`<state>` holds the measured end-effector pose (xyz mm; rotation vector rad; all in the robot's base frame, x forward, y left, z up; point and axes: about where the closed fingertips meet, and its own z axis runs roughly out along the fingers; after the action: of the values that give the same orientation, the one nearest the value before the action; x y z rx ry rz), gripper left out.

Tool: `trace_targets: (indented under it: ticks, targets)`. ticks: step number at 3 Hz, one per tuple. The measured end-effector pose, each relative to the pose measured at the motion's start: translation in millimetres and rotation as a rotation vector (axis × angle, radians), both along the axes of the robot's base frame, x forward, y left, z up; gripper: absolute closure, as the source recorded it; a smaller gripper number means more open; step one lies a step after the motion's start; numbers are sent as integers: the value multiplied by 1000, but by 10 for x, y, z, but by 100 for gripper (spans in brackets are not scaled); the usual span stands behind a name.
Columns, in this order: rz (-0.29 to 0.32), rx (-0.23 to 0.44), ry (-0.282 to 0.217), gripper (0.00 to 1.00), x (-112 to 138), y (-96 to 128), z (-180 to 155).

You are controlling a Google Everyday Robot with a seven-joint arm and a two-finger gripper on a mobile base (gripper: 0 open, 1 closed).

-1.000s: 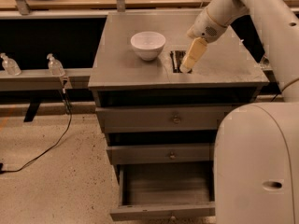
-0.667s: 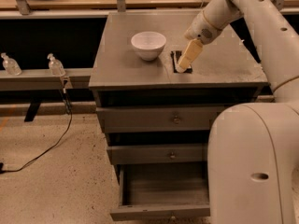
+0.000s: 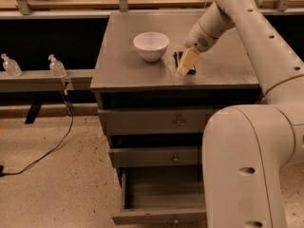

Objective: Place rxbar chocolate into bottom drawer

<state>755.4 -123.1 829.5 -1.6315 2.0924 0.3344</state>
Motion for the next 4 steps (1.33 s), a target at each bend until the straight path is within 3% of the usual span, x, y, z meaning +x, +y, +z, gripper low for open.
trace_targets:
  ticks: [3, 4]
  targets:
    - [1, -8, 15, 71, 0, -31, -81]
    - [10, 14, 4, 100, -74, -62, 30]
